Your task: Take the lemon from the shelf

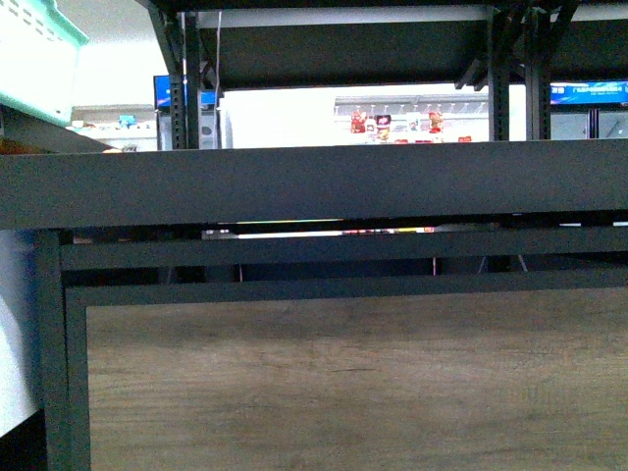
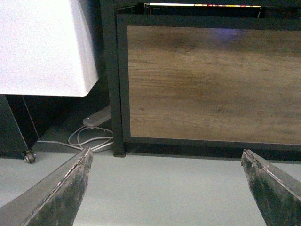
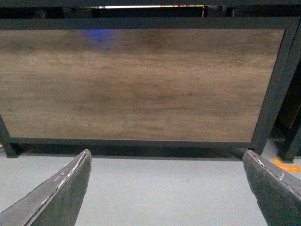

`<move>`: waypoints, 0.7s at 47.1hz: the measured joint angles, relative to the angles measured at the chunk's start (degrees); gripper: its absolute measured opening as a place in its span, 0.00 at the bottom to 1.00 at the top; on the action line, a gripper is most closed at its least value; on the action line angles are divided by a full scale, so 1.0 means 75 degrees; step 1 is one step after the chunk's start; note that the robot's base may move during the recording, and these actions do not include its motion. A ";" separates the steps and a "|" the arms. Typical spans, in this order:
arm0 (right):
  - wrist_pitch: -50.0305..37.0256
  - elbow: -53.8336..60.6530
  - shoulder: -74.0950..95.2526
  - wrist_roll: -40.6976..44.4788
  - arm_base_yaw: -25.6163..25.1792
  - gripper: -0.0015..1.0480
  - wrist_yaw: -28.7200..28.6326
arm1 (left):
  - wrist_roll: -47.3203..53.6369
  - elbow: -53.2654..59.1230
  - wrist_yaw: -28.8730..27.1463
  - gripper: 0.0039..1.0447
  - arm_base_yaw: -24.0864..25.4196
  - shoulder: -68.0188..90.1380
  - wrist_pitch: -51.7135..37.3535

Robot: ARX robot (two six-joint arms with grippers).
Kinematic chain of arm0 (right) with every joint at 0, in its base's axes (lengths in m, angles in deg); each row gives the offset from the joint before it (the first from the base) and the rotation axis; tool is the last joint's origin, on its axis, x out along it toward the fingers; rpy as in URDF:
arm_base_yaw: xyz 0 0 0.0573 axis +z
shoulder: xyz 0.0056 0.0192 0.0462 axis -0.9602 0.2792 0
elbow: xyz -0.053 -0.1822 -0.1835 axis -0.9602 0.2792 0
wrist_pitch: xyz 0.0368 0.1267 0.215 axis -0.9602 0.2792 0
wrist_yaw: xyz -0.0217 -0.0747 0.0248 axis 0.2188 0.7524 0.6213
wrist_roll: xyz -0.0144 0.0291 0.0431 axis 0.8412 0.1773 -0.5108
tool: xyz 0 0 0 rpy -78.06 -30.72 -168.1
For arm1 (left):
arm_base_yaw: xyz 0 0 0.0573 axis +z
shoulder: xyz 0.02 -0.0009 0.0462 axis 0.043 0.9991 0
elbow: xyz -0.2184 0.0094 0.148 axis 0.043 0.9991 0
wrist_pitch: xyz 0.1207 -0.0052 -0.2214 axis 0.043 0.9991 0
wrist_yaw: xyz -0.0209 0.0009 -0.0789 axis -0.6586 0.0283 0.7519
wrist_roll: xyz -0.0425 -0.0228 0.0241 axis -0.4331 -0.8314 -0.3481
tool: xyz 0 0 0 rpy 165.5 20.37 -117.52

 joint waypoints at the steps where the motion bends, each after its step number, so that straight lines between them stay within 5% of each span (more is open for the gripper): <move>1: 0.0000 0.0000 0.0000 0.0000 -0.0003 0.93 0.0000 | 0.0000 0.0000 0.0000 0.93 0.0000 0.0000 0.0000; 33: 0.0000 0.0000 -0.0003 0.0000 -0.0003 0.93 0.0000 | 0.0000 0.0000 0.0000 0.93 0.0000 0.0000 0.0000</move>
